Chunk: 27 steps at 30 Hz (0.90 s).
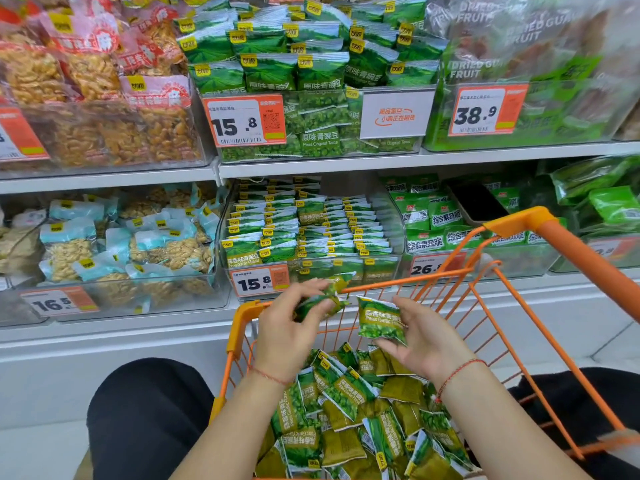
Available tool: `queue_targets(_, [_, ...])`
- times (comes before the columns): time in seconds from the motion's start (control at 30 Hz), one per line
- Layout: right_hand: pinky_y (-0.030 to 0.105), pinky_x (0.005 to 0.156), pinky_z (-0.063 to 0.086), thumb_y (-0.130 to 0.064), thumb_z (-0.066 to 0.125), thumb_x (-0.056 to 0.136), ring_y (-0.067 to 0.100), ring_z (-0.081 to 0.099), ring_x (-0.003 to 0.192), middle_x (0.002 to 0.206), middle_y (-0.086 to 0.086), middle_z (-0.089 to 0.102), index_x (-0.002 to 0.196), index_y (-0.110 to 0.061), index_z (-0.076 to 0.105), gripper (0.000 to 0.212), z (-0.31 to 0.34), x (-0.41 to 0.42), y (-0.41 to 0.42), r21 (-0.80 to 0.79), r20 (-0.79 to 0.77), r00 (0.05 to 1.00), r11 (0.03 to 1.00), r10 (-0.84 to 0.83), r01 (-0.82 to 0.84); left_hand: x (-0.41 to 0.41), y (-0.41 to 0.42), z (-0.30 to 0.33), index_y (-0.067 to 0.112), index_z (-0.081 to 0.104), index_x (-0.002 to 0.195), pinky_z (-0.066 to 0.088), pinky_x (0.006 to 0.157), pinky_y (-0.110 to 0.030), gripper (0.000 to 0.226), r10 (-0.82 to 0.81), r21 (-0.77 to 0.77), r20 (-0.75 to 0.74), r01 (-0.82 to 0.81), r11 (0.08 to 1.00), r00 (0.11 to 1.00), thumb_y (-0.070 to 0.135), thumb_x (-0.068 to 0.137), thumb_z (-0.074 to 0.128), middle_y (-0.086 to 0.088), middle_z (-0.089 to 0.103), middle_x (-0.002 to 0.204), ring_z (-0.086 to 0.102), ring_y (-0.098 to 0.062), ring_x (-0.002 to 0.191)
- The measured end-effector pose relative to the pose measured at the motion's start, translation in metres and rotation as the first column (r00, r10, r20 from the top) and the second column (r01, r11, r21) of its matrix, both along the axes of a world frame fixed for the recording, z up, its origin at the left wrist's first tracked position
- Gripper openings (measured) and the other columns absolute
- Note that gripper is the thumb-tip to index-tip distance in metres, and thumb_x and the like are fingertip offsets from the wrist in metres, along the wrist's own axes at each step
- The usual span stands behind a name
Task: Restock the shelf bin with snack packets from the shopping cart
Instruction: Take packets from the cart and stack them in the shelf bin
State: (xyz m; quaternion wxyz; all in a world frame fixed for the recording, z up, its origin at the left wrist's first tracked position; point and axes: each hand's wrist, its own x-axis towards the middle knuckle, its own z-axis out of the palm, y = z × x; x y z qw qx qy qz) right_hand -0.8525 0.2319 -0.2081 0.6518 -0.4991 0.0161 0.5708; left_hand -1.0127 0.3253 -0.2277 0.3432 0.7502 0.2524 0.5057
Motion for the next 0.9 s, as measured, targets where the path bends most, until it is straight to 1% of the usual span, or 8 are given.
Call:
queue_targets(0.1, [0.036, 0.076, 0.053, -0.005, 0.044, 0.096, 0.029, 0.057, 0.091, 0.1, 0.016, 0.054, 0.101, -0.001, 0.051, 0.01, 0.004, 0.003, 0.0, 0.108, -0.061, 0.997, 0.993, -0.049, 0.056, 0.006, -0.004, -0.005, 0.013, 0.062, 0.094, 0.044, 0.101, -0.022, 0.013, 0.002, 0.478, -0.033, 0.013, 0.878, 0.999, 0.01, 0.082, 0.067, 0.004, 0.064, 0.111, 0.057, -0.01, 0.116])
queue_targets(0.3, [0.043, 0.074, 0.059, 0.001, 0.044, 0.095, 0.033, 0.06, 0.094, 0.111, 0.017, 0.057, 0.113, -0.003, 0.05, 0.019, 0.006, 0.003, 0.0, 0.139, -0.05, 0.998, 0.989, -0.04, 0.046, 0.008, -0.009, -0.004, 0.01, 0.059, 0.096, 0.041, 0.106, -0.029, 0.011, 0.008, 0.641, -0.052, 0.027, 0.767, 0.999, 0.004, 0.087, 0.058, -0.007, 0.067, 0.11, 0.054, -0.023, 0.119])
queue_targets(0.47, [0.041, 0.091, 0.048, -0.002, 0.049, 0.094, 0.035, 0.046, 0.116, 0.142, 0.005, 0.036, 0.147, -0.017, 0.027, 0.059, 0.007, 0.0, 0.002, 0.207, 0.075, 0.995, 0.977, -0.072, 0.055, 0.008, -0.007, -0.006, 0.009, 0.061, 0.091, 0.036, 0.106, -0.023, 0.009, 0.051, 0.637, -0.062, 0.0, 0.771, 0.997, 0.004, 0.084, 0.06, -0.003, 0.055, 0.101, 0.053, -0.025, 0.111])
queue_targets(0.6, [0.034, 0.086, 0.05, -0.028, 0.056, 0.093, 0.019, 0.058, 0.108, 0.127, 0.0, 0.052, 0.131, -0.014, 0.048, 0.041, 0.008, -0.009, 0.003, 0.265, 0.261, 0.965, 0.961, 0.003, -0.075, 0.013, -0.014, -0.009, 0.006, 0.064, 0.087, 0.037, 0.105, -0.021, 0.009, 0.007, 0.616, -0.158, 0.093, 0.782, 0.987, 0.003, 0.084, 0.056, -0.004, 0.057, 0.097, 0.054, -0.023, 0.11])
queue_targets(0.67, [0.033, 0.084, 0.049, -0.038, 0.068, 0.08, 0.015, 0.061, 0.104, 0.125, 0.004, 0.056, 0.134, -0.012, 0.047, 0.064, 0.006, -0.013, 0.002, 0.206, 0.41, 0.909, 0.964, 0.071, -0.168, 0.015, -0.016, -0.012, 0.003, 0.068, 0.082, 0.039, 0.104, -0.021, 0.011, 0.0, 0.599, -0.182, 0.111, 0.793, 0.983, 0.003, 0.083, 0.057, -0.007, 0.063, 0.091, 0.056, -0.022, 0.11])
queue_targets(0.77, [0.032, 0.079, 0.05, -0.025, 0.071, 0.079, 0.018, 0.065, 0.098, 0.11, 0.008, 0.067, 0.123, -0.008, 0.054, 0.051, 0.003, -0.017, 0.002, 0.178, 0.484, 0.871, 0.965, 0.083, -0.191, 0.015, -0.016, -0.016, 0.006, 0.071, 0.085, 0.043, 0.101, -0.022, 0.008, -0.05, 0.554, -0.215, 0.164, 0.816, 0.975, 0.01, 0.083, 0.065, -0.005, 0.068, 0.093, 0.059, -0.018, 0.112])
queue_targets(0.83, [0.029, 0.071, 0.054, -0.015, 0.064, 0.087, 0.019, 0.067, 0.089, 0.102, 0.009, 0.069, 0.122, -0.001, 0.054, 0.039, 0.003, -0.014, 0.003, 0.234, 0.367, 0.93, 0.967, 0.005, -0.097, 0.015, -0.02, -0.012, 0.012, 0.074, 0.089, 0.047, 0.096, -0.02, 0.012, -0.089, 0.423, -0.185, 0.161, 0.892, 0.979, 0.021, 0.083, 0.068, 0.004, 0.071, 0.096, 0.061, -0.008, 0.109])
queue_targets(0.9, [0.027, 0.066, 0.057, -0.013, 0.06, 0.09, 0.019, 0.067, 0.086, 0.099, 0.009, 0.069, 0.123, 0.0, 0.053, 0.036, 0.004, -0.006, 0.001, 0.251, 0.231, 0.968, 0.967, -0.095, 0.035, 0.014, -0.025, 0.001, 0.023, 0.073, 0.086, 0.048, 0.081, -0.012, 0.009, -0.097, 0.095, -0.065, 0.103, 0.99, 0.993, 0.03, 0.082, 0.07, 0.022, 0.069, 0.086, 0.062, 0.006, 0.091])
